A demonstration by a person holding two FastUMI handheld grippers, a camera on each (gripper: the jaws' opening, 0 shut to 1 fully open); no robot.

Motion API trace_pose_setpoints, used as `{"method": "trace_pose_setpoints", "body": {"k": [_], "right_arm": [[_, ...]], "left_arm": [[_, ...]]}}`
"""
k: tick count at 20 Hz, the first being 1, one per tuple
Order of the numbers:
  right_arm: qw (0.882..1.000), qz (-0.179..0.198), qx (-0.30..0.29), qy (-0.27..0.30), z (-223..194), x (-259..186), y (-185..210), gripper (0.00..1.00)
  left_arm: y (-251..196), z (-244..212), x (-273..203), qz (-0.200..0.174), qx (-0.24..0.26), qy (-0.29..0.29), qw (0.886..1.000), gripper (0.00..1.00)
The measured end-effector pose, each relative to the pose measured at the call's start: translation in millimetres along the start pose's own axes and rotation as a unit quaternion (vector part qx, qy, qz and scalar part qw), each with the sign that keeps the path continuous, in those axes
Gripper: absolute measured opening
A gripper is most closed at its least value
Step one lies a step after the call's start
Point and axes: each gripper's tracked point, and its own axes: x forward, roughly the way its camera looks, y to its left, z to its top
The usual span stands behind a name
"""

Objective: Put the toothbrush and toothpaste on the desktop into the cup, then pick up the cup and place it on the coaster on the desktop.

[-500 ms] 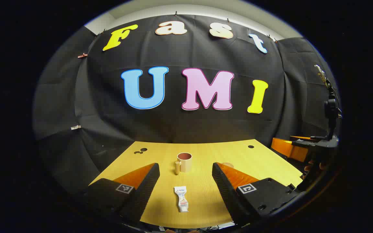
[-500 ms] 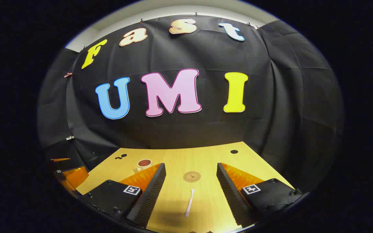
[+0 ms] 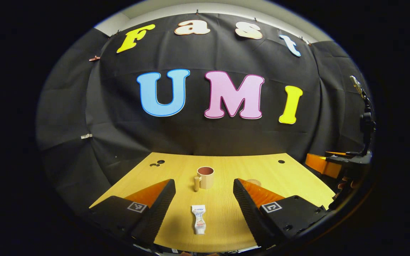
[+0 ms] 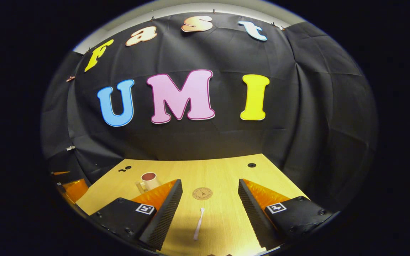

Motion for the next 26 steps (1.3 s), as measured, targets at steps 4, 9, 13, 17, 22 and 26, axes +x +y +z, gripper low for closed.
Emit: {"method": "trace_pose_setpoints", "body": {"k": [4, 9, 13, 17, 22, 26], "right_arm": [[1.000, 0.016, 0.007, 0.007, -1, 10, 5, 0.98], [0.999, 0.041, -0.007, -0.002, 4, 28, 11, 0.98], [0.999, 0.054, -0.006, -0.001, 4, 43, 13, 0.98], [0.997, 0.074, -0.007, 0.008, 1, 56, 16, 0.98], [0.995, 0.097, -0.016, 0.022, -12, 72, 20, 0.98], [0.994, 0.107, -0.007, 0.037, -19, 82, 22, 0.98]], "left_arm": [[-5, -2, 8, 0.003, -0.006, 0.004, 1.000, 1.00], [-9, -5, 20, 0.009, -0.009, 0.007, 1.000, 1.00], [-10, -11, 32, 0.008, -0.022, 0.017, 1.000, 1.00], [-2, -27, 50, 0.017, -0.027, 0.042, 0.999, 1.00], [8, -69, 78, 0.033, -0.039, 0.093, 0.994, 1.00], [15, -112, 98, 0.048, -0.036, 0.142, 0.988, 1.00]]}}
